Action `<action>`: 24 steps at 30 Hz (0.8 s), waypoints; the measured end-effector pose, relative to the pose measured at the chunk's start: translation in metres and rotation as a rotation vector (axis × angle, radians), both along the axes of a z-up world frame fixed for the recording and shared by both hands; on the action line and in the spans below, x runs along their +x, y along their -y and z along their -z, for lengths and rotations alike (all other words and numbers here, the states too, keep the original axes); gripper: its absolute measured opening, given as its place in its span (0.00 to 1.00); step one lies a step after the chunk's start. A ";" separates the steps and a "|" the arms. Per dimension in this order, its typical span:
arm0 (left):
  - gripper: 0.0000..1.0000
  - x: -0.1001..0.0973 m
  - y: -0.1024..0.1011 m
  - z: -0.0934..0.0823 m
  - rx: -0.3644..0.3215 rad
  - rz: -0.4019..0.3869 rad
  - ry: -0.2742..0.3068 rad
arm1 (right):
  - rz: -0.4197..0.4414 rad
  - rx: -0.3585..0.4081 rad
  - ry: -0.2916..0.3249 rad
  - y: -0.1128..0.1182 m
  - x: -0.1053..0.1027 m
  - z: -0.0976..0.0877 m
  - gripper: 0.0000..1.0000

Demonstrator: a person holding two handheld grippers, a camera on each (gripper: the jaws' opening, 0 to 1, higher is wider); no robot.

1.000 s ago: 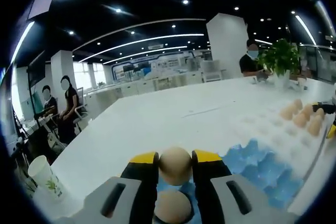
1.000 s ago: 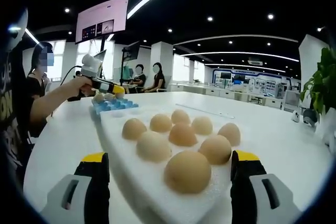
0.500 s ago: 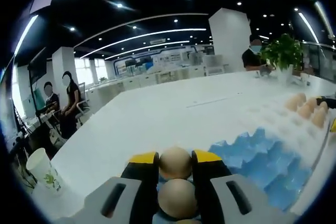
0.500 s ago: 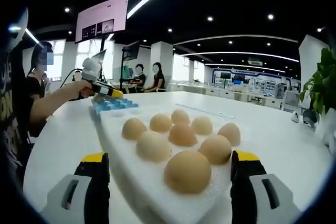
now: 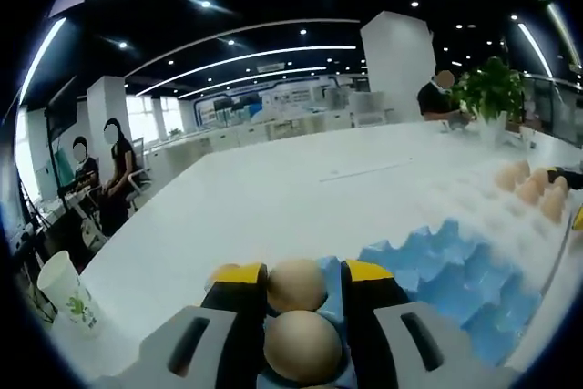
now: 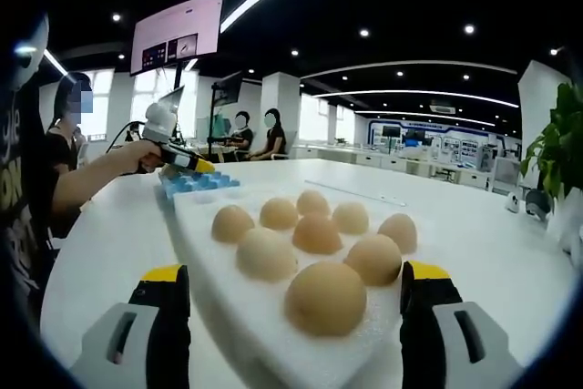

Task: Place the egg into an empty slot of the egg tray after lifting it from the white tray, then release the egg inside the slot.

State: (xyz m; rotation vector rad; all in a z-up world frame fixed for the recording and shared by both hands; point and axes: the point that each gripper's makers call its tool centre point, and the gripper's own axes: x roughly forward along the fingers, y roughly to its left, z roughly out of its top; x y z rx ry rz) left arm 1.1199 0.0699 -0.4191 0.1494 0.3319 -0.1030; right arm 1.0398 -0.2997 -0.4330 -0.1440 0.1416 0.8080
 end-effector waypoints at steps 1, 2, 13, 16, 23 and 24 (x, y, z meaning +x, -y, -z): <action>0.34 0.000 0.001 0.000 0.000 0.003 0.000 | 0.000 -0.001 0.000 0.000 0.000 0.000 1.00; 0.34 0.000 0.001 0.000 0.000 0.003 0.000 | 0.000 -0.002 0.001 0.000 0.000 0.000 1.00; 0.39 -0.004 0.012 -0.009 -0.034 0.028 0.025 | 0.000 -0.003 0.001 0.000 0.000 0.001 1.00; 0.39 -0.004 0.017 -0.013 -0.050 0.040 0.039 | 0.001 -0.004 0.001 -0.001 0.001 0.001 1.00; 0.39 -0.001 0.035 -0.019 -0.058 0.074 0.054 | 0.001 -0.005 0.001 0.000 0.001 0.002 1.00; 0.39 0.000 0.038 -0.019 -0.059 0.078 0.055 | 0.001 -0.005 0.001 0.000 0.001 0.002 1.00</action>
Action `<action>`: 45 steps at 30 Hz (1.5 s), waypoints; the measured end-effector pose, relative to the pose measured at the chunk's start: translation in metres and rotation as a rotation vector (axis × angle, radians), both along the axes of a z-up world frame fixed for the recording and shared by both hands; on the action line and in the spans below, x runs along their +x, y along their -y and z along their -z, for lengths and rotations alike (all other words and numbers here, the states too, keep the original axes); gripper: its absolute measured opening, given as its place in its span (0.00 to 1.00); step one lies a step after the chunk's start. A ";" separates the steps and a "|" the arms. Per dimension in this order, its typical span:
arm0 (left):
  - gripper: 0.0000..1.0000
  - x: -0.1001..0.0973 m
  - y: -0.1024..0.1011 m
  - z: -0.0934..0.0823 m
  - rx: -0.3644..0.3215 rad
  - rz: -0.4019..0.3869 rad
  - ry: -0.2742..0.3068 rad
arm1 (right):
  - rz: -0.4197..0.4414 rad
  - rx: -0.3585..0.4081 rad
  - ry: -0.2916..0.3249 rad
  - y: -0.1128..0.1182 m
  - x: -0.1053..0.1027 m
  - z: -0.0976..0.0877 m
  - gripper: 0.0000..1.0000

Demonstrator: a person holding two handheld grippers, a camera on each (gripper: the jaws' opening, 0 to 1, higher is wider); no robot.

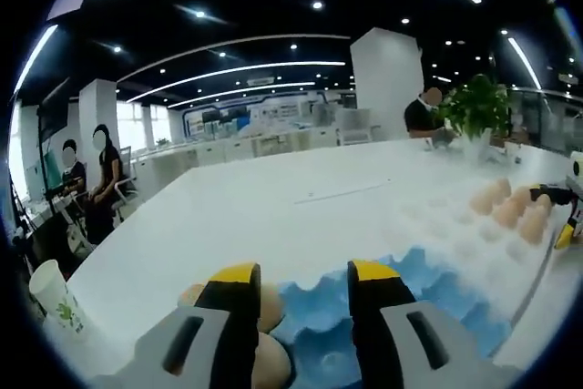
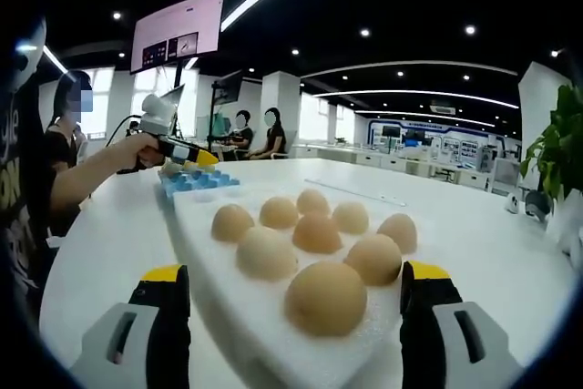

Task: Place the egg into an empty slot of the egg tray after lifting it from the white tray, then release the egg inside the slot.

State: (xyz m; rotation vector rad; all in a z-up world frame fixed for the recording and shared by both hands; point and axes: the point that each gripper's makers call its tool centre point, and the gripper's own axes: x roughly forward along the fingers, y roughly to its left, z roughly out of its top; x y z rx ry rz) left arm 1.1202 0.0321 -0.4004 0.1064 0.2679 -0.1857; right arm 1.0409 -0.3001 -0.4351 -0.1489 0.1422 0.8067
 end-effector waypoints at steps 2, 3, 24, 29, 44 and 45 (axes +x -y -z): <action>0.39 0.001 0.005 0.001 0.001 0.011 -0.003 | 0.000 0.000 0.000 0.000 0.000 0.000 1.00; 0.39 0.001 0.007 0.001 -0.001 0.013 -0.004 | -0.001 0.000 0.000 0.000 0.000 0.000 1.00; 0.39 0.003 0.063 -0.005 -0.001 0.147 -0.023 | -0.006 0.000 0.003 0.000 -0.002 -0.001 1.00; 0.39 0.004 0.071 -0.006 0.003 0.166 -0.028 | -0.009 0.003 0.003 0.000 -0.003 -0.002 1.00; 0.39 0.006 0.108 -0.008 0.009 0.248 -0.037 | -0.013 0.001 0.005 -0.001 -0.004 -0.002 1.00; 0.39 0.006 0.109 -0.007 0.009 0.250 -0.038 | -0.013 0.000 0.005 -0.001 -0.004 -0.002 1.00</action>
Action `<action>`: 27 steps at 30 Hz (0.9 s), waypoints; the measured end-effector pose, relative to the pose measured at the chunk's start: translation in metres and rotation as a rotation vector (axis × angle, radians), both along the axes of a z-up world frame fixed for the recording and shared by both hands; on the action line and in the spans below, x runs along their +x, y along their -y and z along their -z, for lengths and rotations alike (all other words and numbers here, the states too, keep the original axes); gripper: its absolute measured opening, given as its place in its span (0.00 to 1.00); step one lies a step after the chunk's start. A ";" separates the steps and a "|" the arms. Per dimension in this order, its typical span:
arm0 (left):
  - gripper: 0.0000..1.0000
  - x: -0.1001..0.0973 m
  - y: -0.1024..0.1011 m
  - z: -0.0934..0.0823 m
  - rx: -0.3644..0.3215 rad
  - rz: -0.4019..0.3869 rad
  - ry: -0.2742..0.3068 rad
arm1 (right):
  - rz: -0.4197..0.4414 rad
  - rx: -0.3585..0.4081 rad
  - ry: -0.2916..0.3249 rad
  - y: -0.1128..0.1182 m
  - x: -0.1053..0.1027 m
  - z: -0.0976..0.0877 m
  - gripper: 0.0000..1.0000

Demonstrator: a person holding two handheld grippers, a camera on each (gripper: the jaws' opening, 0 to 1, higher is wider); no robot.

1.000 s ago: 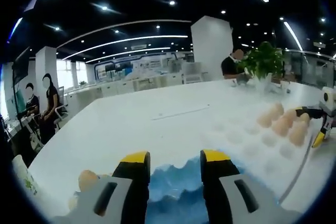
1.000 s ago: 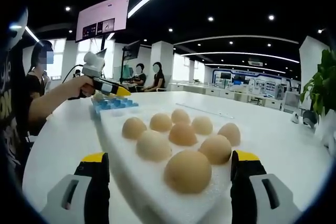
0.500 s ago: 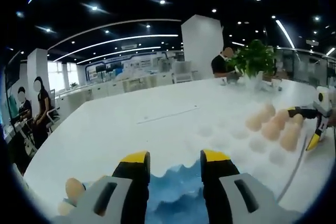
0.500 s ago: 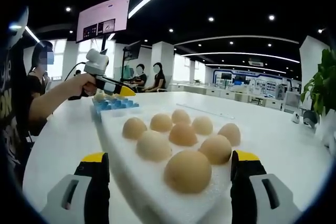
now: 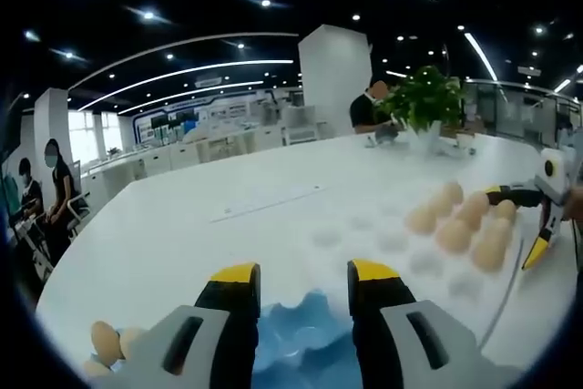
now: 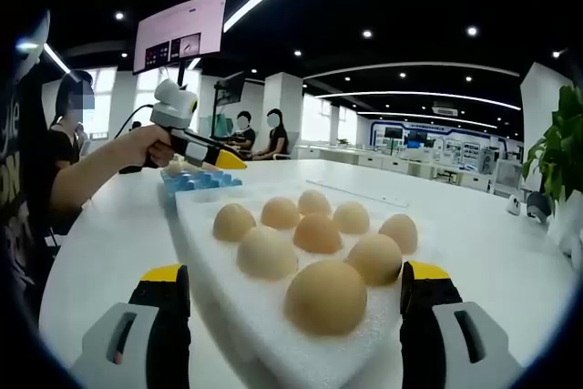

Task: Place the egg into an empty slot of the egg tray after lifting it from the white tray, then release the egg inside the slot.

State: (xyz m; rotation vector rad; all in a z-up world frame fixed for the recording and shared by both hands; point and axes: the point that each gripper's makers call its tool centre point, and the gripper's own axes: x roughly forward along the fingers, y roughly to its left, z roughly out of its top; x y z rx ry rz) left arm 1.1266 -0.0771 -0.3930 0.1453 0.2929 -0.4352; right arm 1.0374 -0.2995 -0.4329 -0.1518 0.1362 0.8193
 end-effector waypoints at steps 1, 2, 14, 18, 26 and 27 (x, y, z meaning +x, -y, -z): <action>0.39 0.000 0.003 0.000 0.003 0.007 -0.001 | 0.000 0.000 0.000 0.000 0.000 0.000 1.00; 0.39 0.000 0.004 0.000 0.004 0.010 -0.001 | 0.000 0.000 0.000 0.000 0.000 0.000 1.00; 0.39 -0.002 0.043 0.005 0.036 0.098 -0.027 | -0.002 0.006 -0.002 0.001 0.002 -0.001 1.00; 0.39 -0.003 0.058 0.006 0.045 0.131 -0.032 | -0.002 0.005 -0.002 0.001 0.002 0.000 1.00; 0.39 -0.011 0.098 0.008 0.082 0.212 -0.047 | 0.002 -0.030 -0.028 0.000 0.004 0.002 1.00; 0.39 -0.014 0.105 0.007 0.084 0.221 -0.047 | 0.002 -0.041 -0.029 0.000 0.004 0.003 1.00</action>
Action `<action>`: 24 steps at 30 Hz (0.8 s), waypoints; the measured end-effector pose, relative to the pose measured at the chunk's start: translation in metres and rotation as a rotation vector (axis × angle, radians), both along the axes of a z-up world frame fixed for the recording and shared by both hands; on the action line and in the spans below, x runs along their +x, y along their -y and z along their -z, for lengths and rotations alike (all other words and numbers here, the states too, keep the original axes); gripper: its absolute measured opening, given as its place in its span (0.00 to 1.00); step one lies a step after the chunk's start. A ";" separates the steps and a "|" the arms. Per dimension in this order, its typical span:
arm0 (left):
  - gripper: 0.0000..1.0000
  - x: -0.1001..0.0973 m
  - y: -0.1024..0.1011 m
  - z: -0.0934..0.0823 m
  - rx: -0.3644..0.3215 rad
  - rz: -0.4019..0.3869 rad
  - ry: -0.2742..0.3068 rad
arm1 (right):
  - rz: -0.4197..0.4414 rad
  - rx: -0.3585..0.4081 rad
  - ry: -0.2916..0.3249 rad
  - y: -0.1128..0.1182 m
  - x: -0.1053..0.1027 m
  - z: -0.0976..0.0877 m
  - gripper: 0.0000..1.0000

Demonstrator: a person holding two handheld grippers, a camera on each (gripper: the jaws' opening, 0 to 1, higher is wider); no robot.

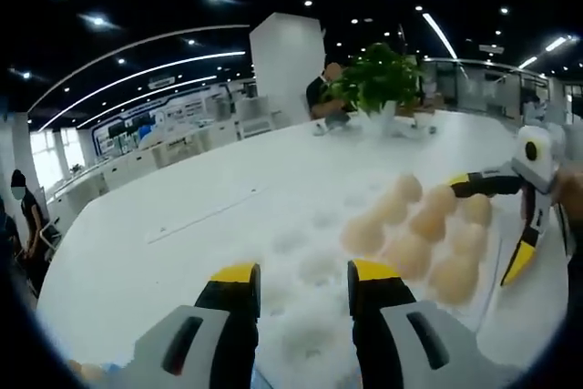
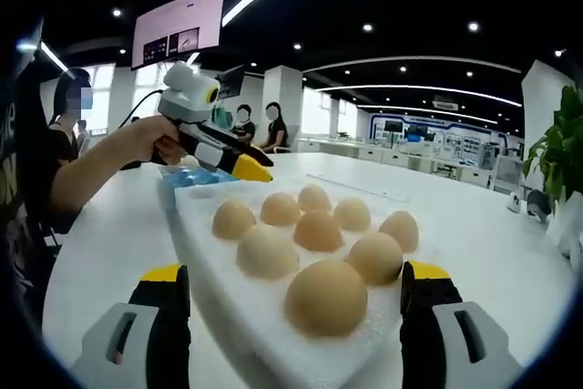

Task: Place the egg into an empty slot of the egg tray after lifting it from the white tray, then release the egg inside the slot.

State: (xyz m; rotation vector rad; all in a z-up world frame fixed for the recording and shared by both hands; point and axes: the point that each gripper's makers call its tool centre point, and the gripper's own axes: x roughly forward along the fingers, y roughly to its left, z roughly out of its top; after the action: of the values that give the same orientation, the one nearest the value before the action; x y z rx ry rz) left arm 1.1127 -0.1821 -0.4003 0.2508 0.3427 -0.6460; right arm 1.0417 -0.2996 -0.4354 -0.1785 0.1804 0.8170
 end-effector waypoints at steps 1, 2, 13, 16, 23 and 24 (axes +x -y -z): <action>0.39 -0.001 0.004 -0.001 0.001 0.005 0.001 | 0.000 -0.006 0.001 0.000 0.000 0.001 1.00; 0.39 -0.001 0.008 -0.001 0.001 0.010 0.000 | 0.000 -0.010 0.001 0.000 0.000 0.001 1.00; 0.39 0.016 0.016 0.009 0.020 0.080 -0.036 | 0.006 -0.034 0.005 0.001 0.001 0.003 1.00; 0.39 0.020 0.019 0.012 0.012 0.104 -0.061 | 0.007 -0.031 0.006 0.001 0.002 0.003 1.00; 0.39 0.023 0.022 0.009 0.042 0.143 -0.071 | 0.010 -0.030 0.010 0.001 0.002 0.004 1.00; 0.39 0.023 0.024 0.009 0.042 0.148 -0.068 | 0.011 -0.032 0.011 0.001 0.002 0.004 1.00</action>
State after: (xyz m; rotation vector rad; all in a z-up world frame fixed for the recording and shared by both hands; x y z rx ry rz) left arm 1.1360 -0.2065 -0.4089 0.2966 0.4054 -0.7947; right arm 1.0440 -0.3008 -0.4394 -0.2115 0.1840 0.8024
